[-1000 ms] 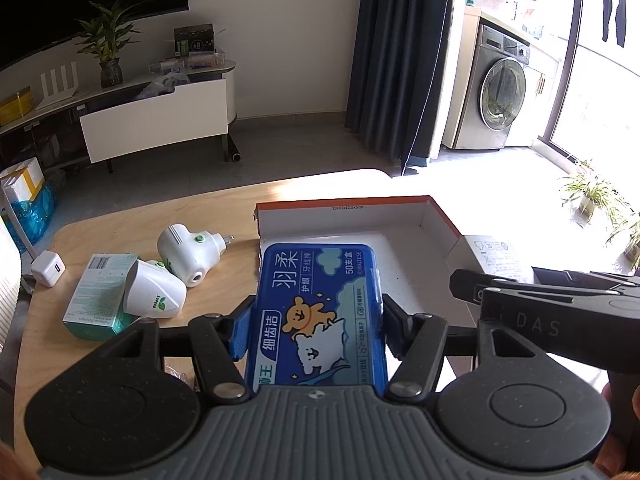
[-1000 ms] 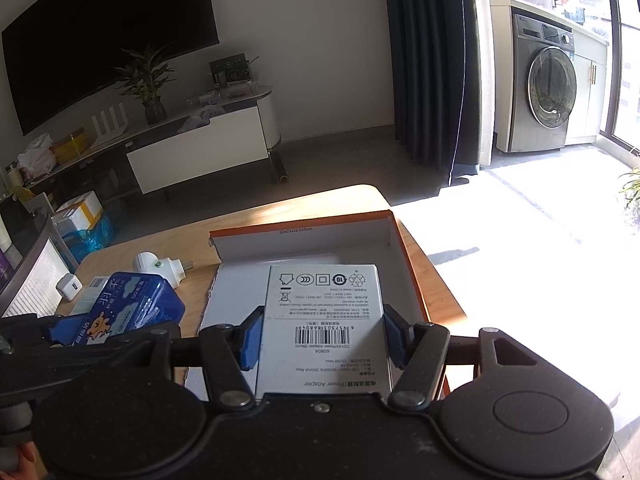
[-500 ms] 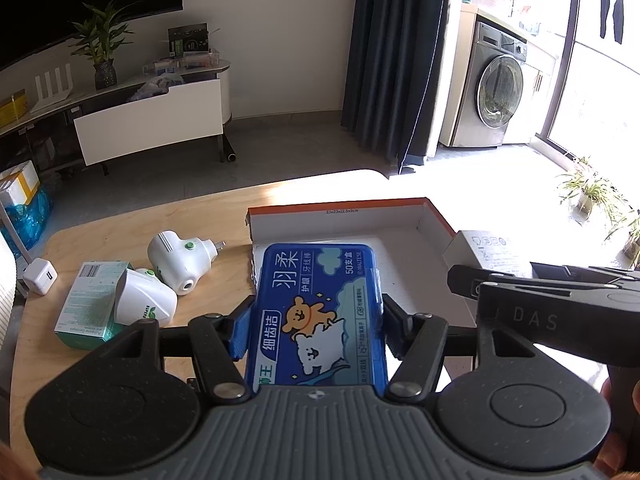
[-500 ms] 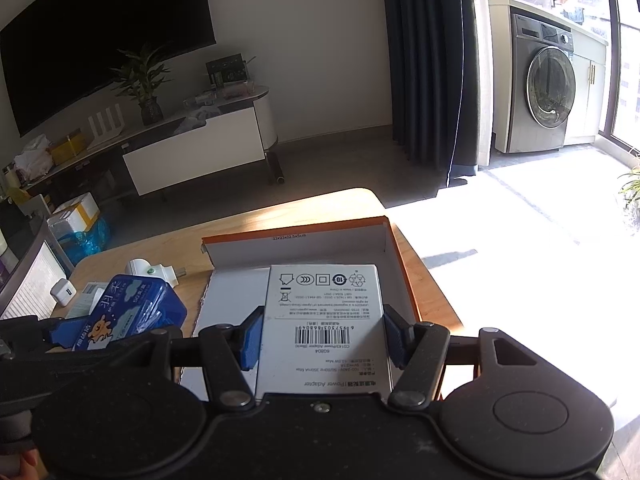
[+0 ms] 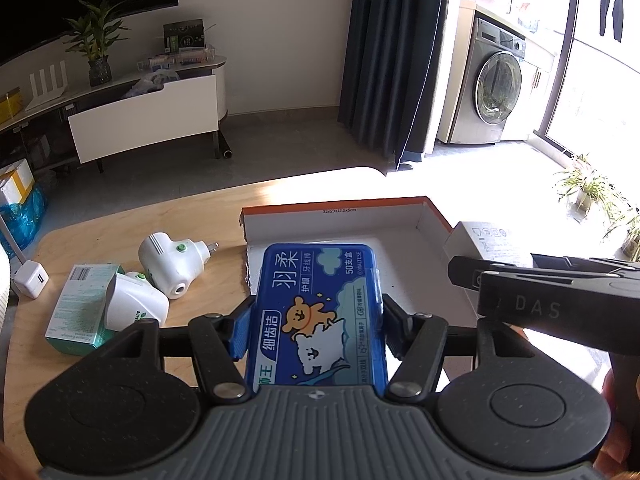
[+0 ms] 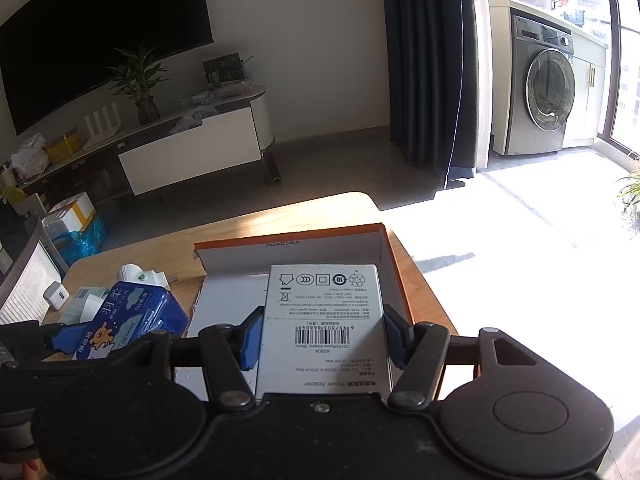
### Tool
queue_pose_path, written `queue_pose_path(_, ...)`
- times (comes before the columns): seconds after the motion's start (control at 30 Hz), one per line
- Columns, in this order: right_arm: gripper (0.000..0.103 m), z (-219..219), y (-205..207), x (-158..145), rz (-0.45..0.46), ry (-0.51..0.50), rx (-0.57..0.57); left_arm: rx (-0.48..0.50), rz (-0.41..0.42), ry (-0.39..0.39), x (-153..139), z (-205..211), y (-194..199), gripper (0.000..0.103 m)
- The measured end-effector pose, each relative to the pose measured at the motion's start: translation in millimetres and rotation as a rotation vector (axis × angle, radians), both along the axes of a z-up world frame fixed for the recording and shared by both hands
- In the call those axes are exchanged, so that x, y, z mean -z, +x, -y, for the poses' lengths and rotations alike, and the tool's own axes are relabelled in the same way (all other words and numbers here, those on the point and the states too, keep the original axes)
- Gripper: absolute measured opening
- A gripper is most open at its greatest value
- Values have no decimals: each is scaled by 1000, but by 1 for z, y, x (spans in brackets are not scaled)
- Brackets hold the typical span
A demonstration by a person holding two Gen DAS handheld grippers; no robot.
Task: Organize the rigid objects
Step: 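Carry the blue tin and white box toward the open cardboard tray with both tools, then lower the white box into the tray and open the right tool while the left tool releases the tin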
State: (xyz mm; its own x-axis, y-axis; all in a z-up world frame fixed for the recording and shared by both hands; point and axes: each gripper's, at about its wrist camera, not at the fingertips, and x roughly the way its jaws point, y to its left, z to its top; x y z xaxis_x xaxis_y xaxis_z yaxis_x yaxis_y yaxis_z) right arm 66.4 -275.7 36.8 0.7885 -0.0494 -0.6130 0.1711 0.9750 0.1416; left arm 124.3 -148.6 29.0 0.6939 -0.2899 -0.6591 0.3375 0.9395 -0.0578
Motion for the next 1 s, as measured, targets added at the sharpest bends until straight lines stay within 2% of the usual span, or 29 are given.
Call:
queue_pose_path(0.57, 71, 9, 19, 1, -8, -6, 3, 12, -25, 6, 6, 8, 13, 63)
queue_pose_path(1.0, 71, 18, 50, 9, -29, -11, -17, 26, -59, 0, 18, 21, 33, 63)
